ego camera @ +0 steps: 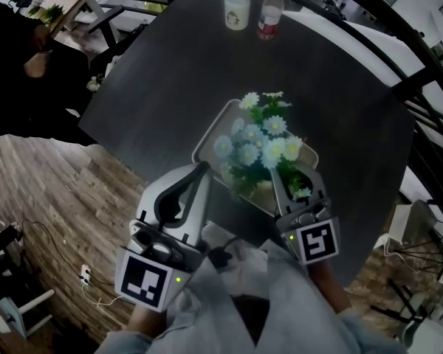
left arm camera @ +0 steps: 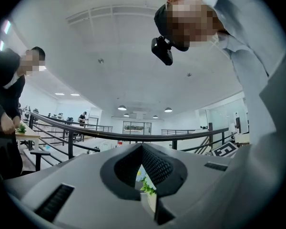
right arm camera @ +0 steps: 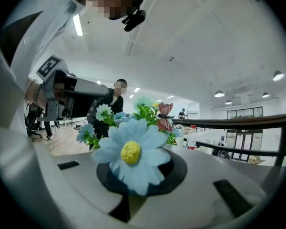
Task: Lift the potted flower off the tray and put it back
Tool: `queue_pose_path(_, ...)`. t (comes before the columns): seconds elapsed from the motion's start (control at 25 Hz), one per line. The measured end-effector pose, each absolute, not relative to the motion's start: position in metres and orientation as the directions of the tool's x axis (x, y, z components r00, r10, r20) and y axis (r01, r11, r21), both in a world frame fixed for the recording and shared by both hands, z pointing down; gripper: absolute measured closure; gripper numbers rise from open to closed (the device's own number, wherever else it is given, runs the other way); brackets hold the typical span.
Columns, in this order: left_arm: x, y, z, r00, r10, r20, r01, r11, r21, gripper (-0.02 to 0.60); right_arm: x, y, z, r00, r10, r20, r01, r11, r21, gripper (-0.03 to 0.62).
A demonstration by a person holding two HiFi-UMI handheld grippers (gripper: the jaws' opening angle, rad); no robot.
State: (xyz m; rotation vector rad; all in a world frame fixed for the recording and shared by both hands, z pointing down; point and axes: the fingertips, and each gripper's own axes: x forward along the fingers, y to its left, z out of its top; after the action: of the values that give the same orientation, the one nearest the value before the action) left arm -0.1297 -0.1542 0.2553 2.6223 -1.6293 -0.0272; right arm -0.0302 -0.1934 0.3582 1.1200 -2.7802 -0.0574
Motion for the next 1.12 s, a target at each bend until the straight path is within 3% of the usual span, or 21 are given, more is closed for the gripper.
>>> queue_pose_path(0.48,-0.149,-0.154,0.271,0.366,-0.928,0.061,-0.93,-0.363,0.058,0.58,-0.052,-0.201,0.407,-0.745,-0.641,0.185,-0.653,0.757,-0.009,0.56)
queue_pose_path(1.12,-0.161,-0.156,0.291,0.314,-0.942,0.118,-0.949,-0.308,0.07,0.58,-0.073,-0.208,0.454,-0.777,-0.589,0.221,-0.606,0.795,-0.012,0.562)
